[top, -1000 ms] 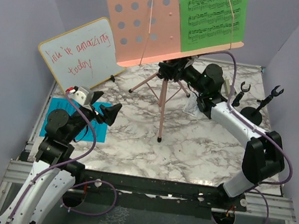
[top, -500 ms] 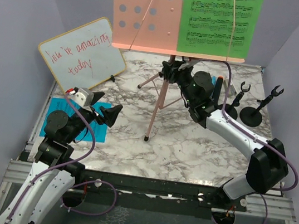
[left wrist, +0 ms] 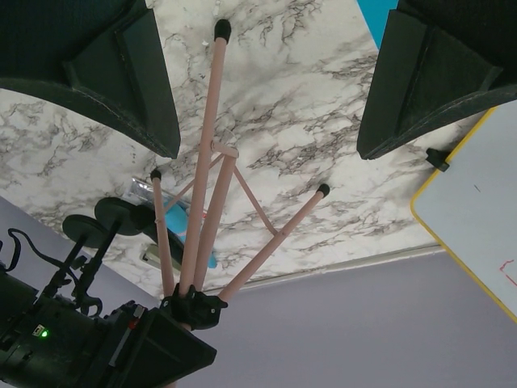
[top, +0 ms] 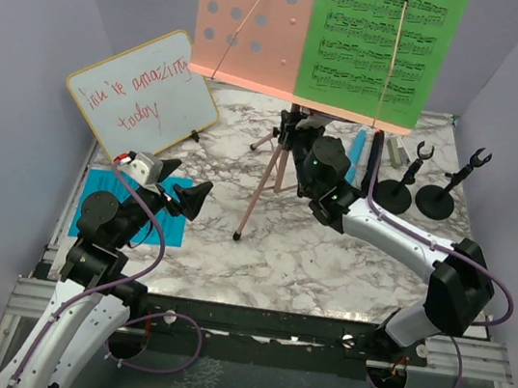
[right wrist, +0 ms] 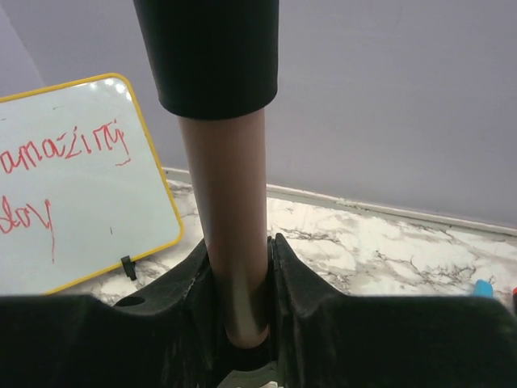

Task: Pack up the instrument practice props
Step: Adjust the music stand at the center of the board.

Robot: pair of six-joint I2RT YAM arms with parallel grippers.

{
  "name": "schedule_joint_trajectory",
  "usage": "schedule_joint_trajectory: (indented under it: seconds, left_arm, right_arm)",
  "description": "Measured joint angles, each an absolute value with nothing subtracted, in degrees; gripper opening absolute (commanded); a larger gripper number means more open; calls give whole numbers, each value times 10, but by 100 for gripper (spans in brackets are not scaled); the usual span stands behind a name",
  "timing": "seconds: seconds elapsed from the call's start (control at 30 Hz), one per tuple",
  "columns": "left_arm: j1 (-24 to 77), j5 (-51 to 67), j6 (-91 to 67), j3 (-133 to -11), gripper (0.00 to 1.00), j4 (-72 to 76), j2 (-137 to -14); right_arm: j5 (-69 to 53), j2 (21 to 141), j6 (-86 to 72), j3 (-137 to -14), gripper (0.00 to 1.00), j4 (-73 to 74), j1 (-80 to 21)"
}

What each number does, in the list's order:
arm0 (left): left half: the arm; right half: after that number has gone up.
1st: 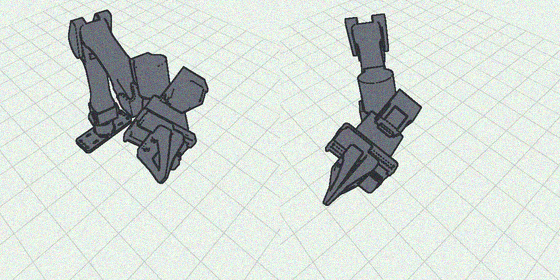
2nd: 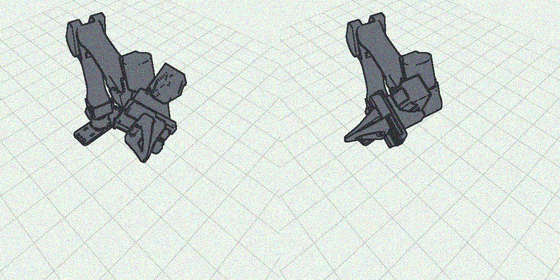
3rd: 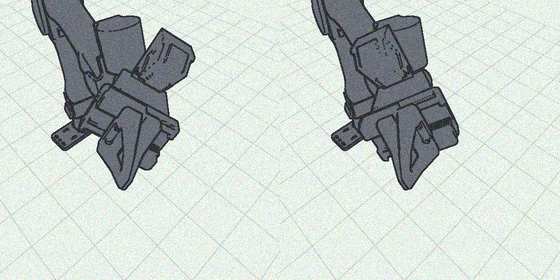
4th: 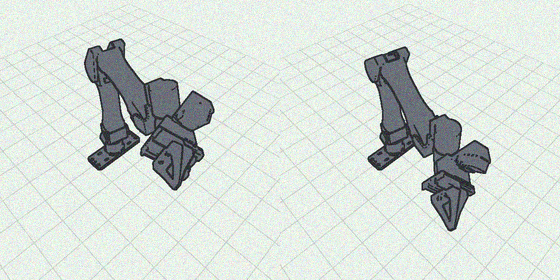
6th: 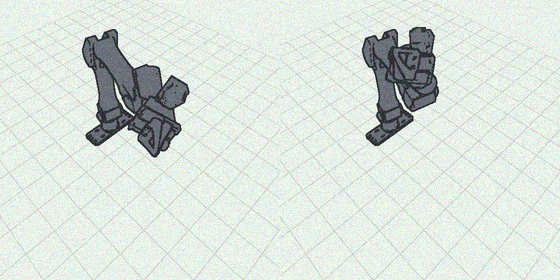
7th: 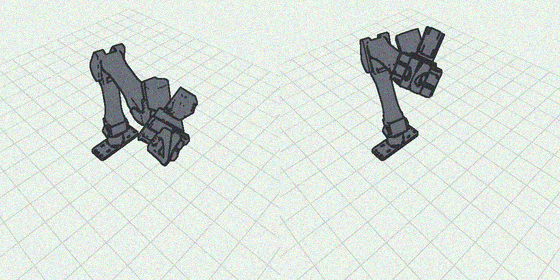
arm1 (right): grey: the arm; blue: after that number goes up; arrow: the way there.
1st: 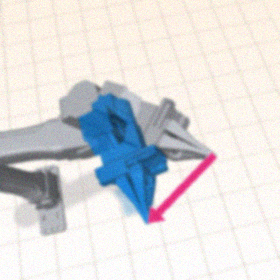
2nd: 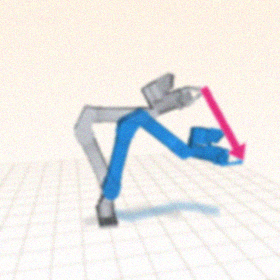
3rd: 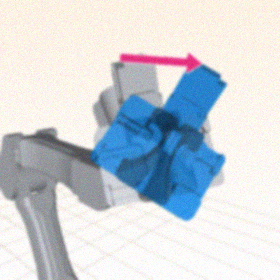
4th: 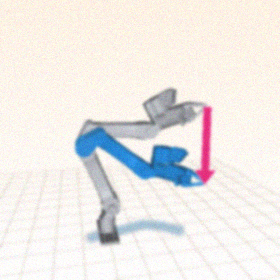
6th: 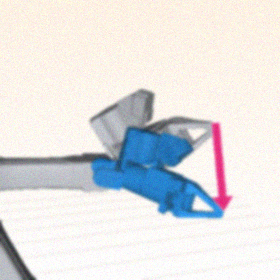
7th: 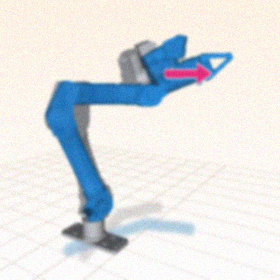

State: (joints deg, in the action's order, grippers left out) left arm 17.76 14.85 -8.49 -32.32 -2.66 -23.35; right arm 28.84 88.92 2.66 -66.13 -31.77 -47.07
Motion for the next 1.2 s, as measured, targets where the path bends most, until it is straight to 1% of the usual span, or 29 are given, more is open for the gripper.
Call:
schedule_joint_trajectory:
  seconds: [0.3, 0.5, 0.63, 0.73, 0.8, 0.9, 1.03, 1.13, 1.2]
  left_arm:
    - [181, 142, -85, -323, 99, -27, -234]
    - [181, 138, -85, -320, 99, -26, -234]
    - [181, 137, -85, -320, 99, -26, -234]
    - [181, 137, -85, -320, 99, -26, -234]
    - [181, 137, -85, -320, 99, -26, -234]
    - [181, 137, -90, -320, 99, -24, -234]
    - [181, 137, -109, -321, 99, -20, -237]
    - [181, 136, -128, -350, 99, -44, -264]
    - [181, 136, -140, -386, 99, -65, -287]
  right_arm:
    - [381, 926, 16, -701, 0, -319, -498]
    - [442, 955, 25, -722, 1, -349, -507]
    - [451, 967, 55, -713, 0, -400, -510]
    - [444, 967, 68, -699, 4, -424, -514]
    - [432, 963, 72, -684, 9, -439, -520]
    - [419, 958, 69, -674, 23, -445, -525]
    - [406, 953, 50, -673, 45, -434, -525]
    - [396, 950, 15, -659, 61, -426, -525]
    - [380, 940, 1, -649, 69, -422, -525]
